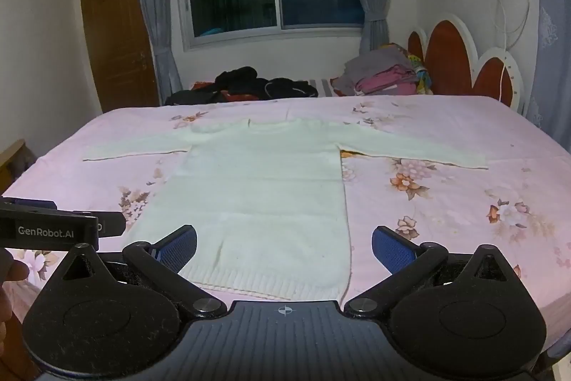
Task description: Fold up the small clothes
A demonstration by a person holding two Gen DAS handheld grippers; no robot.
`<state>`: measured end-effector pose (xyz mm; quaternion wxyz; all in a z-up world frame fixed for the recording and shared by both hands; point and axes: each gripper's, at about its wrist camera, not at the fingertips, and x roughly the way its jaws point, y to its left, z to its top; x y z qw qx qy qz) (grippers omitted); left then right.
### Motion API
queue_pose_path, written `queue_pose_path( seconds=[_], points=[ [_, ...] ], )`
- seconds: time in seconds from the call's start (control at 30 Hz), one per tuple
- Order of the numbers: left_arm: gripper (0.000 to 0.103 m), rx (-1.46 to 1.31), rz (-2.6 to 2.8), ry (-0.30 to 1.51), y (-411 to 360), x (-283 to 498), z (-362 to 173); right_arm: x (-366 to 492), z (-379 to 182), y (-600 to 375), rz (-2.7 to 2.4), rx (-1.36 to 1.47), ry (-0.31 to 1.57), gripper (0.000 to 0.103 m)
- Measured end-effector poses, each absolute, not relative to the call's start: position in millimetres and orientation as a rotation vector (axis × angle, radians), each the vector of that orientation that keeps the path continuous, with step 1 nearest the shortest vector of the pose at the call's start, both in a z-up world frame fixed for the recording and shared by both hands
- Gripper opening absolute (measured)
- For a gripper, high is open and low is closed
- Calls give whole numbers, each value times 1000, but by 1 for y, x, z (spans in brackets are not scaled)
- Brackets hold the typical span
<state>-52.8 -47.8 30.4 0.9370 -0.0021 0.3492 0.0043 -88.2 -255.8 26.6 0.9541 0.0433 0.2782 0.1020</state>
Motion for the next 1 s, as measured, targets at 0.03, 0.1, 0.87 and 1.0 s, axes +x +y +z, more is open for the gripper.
queue_pose_path(
  seconds=[0.03, 0.1, 0.87, 1.0],
  points=[
    [103, -4, 10, 713, -48, -53, 30, -89, 26, -257, 207, 89, 567, 103],
    [103, -4, 11, 714, -48, -53, 30, -88, 25, -256, 207, 89, 568, 103],
    [103, -13, 15, 731, -47, -46, 29, -77, 20, -254, 205, 82, 559, 103],
    [103, -13, 16, 733, -46, -43, 29, -75, 18, -251, 205, 81, 563, 103]
  ],
)
